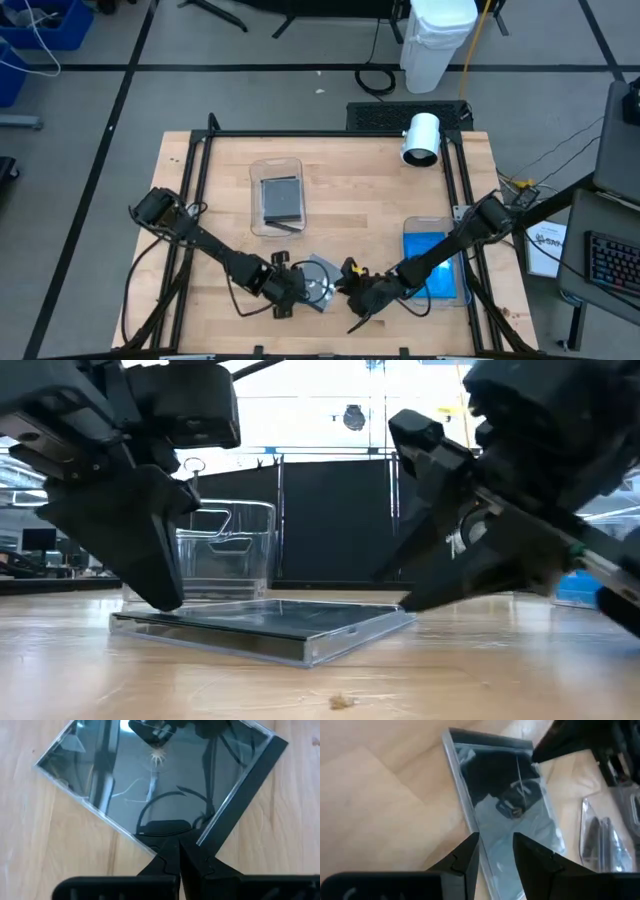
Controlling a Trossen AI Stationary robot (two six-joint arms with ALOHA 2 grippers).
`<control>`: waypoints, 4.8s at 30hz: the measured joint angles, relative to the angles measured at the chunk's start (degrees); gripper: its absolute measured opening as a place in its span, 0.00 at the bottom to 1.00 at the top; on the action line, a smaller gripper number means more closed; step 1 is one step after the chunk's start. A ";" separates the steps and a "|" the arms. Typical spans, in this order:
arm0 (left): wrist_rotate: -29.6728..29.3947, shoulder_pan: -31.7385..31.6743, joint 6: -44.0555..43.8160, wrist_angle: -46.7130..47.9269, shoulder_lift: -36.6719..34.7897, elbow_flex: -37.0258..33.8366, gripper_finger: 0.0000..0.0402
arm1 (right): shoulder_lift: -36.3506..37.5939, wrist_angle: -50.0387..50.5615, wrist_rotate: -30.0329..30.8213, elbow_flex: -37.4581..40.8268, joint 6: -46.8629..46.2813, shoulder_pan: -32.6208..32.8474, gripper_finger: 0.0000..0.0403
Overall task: Pick & place jewel cases by type
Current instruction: Put the black disc case into the left transparent bin
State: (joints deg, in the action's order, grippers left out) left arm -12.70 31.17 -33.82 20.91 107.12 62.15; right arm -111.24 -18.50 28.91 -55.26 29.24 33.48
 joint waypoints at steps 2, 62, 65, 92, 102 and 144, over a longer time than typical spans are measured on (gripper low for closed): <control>-0.20 0.85 -2.42 1.81 -0.03 0.00 0.01 | -0.65 -0.48 1.98 -0.29 2.09 -0.10 0.27; 4.08 0.26 -11.29 5.93 -3.75 -5.71 0.01 | -8.16 5.72 5.63 -11.73 12.38 -2.37 0.60; 3.85 -0.92 -9.21 3.06 -3.60 -5.66 0.02 | -8.26 9.76 6.10 -12.47 12.29 -2.39 0.60; 3.40 -2.39 -0.93 -2.19 -3.31 -5.57 0.07 | -8.91 18.21 19.92 -18.16 15.37 -3.53 0.58; 3.22 -1.98 -0.75 -2.51 -3.31 -5.55 0.02 | -8.70 17.50 19.26 -18.23 14.29 -2.93 0.58; -12.87 -4.33 0.54 -2.79 -3.42 -5.35 0.09 | -6.31 40.56 29.09 -18.71 -18.43 -1.60 0.57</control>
State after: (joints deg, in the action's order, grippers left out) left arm -25.57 26.84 -33.28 18.12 103.70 56.80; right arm -117.55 22.07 58.00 -73.97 10.81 31.88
